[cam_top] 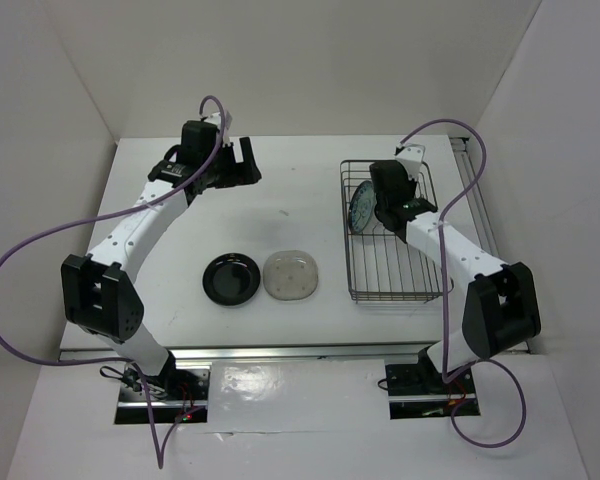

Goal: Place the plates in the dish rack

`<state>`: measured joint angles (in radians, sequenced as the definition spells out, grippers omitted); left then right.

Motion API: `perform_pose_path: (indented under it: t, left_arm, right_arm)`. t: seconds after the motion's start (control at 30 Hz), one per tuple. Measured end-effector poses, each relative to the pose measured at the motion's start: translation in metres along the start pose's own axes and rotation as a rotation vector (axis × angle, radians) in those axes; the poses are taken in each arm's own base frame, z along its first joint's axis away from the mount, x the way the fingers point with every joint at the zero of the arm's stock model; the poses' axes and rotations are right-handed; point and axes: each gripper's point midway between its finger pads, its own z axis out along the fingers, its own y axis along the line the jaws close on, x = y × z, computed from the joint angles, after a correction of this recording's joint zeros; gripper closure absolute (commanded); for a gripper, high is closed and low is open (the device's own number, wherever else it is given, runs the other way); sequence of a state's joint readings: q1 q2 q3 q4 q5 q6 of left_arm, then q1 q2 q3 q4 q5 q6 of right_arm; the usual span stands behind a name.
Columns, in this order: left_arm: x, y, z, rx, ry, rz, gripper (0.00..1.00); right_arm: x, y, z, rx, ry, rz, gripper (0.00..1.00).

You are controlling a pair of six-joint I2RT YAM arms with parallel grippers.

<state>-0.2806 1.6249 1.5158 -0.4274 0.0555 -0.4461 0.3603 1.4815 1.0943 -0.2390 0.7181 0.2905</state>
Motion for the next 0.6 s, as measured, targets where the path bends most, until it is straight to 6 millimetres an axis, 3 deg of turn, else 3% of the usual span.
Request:
perform_pose_path:
  t: [0.1,0.13,0.23,0.3,0.6]
  left_arm:
    - [0.0,0.0,0.0,0.0,-0.001,0.0,0.0]
    - [0.0,0.0,0.0,0.0,-0.001,0.0,0.0]
    - [0.0,0.0,0.0,0.0,0.0,0.0,0.0]
    - [0.0,0.0,0.0,0.0,0.0,0.0,0.0]
    - [-0.004,0.004,0.003,-0.034,0.018,0.001,0.0]
  right_arm:
    - [-0.001,0.001,0.0,0.0,-0.004,0.007,0.47]
    - [-0.001,0.001,0.0,0.001,-0.005,0.006,0.35]
    - [-0.001,0.001,-0.001,0.002,-0.008,0.006,0.23]
    - [-0.002,0.002,-0.001,0.002,-0.009,0.006,0.02]
    - [-0.012,-0.005,-0.005,0.046,-0.02,0.016,0.0]
